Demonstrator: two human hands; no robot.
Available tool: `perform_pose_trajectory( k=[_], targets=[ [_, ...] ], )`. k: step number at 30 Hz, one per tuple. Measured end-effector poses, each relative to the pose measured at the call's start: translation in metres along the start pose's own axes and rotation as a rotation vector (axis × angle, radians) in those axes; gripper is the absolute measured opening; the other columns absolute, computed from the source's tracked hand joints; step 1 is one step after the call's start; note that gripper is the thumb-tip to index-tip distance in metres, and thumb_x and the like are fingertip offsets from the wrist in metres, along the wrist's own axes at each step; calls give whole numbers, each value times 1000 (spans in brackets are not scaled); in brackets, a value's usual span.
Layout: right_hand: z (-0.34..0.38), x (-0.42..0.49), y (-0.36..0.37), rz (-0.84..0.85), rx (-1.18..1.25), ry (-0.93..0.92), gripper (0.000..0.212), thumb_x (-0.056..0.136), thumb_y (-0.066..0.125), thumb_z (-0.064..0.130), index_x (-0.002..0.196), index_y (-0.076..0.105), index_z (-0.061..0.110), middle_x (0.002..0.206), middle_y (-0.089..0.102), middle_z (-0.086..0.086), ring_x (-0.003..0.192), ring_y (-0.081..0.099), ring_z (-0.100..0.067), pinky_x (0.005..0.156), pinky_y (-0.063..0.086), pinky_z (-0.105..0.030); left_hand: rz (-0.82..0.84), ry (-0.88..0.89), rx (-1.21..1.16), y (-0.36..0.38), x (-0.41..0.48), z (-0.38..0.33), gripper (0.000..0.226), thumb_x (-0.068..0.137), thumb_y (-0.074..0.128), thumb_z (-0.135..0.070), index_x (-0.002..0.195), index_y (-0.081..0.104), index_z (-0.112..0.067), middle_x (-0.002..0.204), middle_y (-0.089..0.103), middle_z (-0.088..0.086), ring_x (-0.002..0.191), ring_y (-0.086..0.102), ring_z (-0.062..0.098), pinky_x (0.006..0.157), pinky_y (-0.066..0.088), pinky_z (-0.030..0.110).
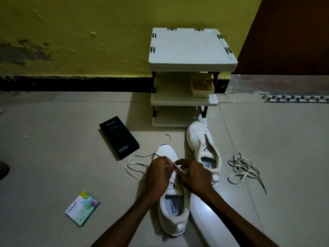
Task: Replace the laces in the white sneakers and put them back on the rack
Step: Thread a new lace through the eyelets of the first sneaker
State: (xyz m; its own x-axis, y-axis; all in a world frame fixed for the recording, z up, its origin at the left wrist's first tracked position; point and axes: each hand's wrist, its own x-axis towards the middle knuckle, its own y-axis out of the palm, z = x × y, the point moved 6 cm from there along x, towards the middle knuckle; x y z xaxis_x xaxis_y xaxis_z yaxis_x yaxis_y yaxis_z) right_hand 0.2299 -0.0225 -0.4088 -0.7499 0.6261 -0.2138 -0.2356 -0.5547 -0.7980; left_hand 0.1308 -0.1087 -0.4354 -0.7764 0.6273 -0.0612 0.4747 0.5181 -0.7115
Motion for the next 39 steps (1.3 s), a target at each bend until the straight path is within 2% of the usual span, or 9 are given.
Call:
perform_pose_trajectory(
  k=[6, 10, 13, 17, 22, 26, 32, 36, 39],
  targets=[
    [-3, -1, 8, 35, 25, 39, 48, 78, 64, 24, 125, 60, 35, 104, 70, 9, 94, 66, -14, 77, 50, -26, -53, -139, -77, -1, -3, 8, 14, 84, 64, -19, 70, 68, -18, 75, 71, -4, 73, 65, 16, 67, 51, 32],
    [-5, -1, 10, 46, 81, 30, 48, 71, 68, 16, 119, 64, 20, 102, 68, -1, 91, 64, -19, 77, 52, -30, -15, -244, -38, 2, -1, 5, 22, 84, 59, -18, 62, 62, -22, 81, 72, 0, 79, 66, 21, 65, 48, 28],
    [-9, -2, 11, 21, 160, 70, 33, 73, 70, 12, 105, 66, 7, 97, 69, -12, 92, 65, -28, 78, 51, -37, -39, -180, 116, -1, -3, -10, 22, 87, 50, -16, 68, 60, -18, 87, 71, 5, 86, 65, 25, 64, 37, 28],
    [-8, -3, 11, 10, 181, 75, 30, 75, 70, 14, 102, 65, 3, 98, 68, -17, 93, 64, -32, 79, 51, -40, -91, -66, 264, -3, -6, -17, 20, 94, 48, -20, 87, 67, -17, 97, 69, 3, 94, 63, 22, 75, 43, 28],
    [-4, -4, 9, 25, 165, 83, 30, 77, 69, 14, 105, 65, 4, 100, 69, -17, 95, 65, -32, 81, 51, -39, -67, -32, 233, 0, -4, -15, 22, 96, 48, -22, 91, 68, -14, 99, 70, 4, 95, 64, 21, 77, 41, 27],
    [-3, -6, 6, 9, 130, 84, 31, 77, 68, 13, 107, 66, 6, 100, 70, -14, 94, 65, -28, 81, 49, -36, -56, -95, 21, 0, -5, -5, 17, 89, 56, -16, 74, 66, -16, 85, 72, 3, 80, 63, 17, 60, 30, 18],
    [0, -4, 5, 29, 124, 49, 41, 73, 69, 10, 112, 65, 20, 101, 69, -2, 92, 65, -20, 78, 52, -31, -82, -83, -124, 5, -8, 3, 16, 88, 61, -15, 74, 67, -13, 75, 68, -1, 67, 55, 11, 59, 30, 17],
    [2, -5, 3, 34, 96, 6, 50, 72, 69, 7, 120, 64, 20, 104, 69, -4, 95, 64, -22, 77, 50, -30, -75, -92, -118, 4, -10, 0, 20, 87, 62, -13, 68, 60, -20, 68, 61, -7, 66, 56, 12, 58, 29, 16],
    [3, -5, 3, 23, 72, -9, 53, 72, 68, 7, 122, 63, 22, 105, 69, -2, 96, 64, -21, 75, 50, -29, -61, -117, -115, 4, -9, 1, 15, 86, 63, -14, 71, 66, -15, 76, 70, 1, 73, 63, 16, 59, 31, 17]
  ],
)
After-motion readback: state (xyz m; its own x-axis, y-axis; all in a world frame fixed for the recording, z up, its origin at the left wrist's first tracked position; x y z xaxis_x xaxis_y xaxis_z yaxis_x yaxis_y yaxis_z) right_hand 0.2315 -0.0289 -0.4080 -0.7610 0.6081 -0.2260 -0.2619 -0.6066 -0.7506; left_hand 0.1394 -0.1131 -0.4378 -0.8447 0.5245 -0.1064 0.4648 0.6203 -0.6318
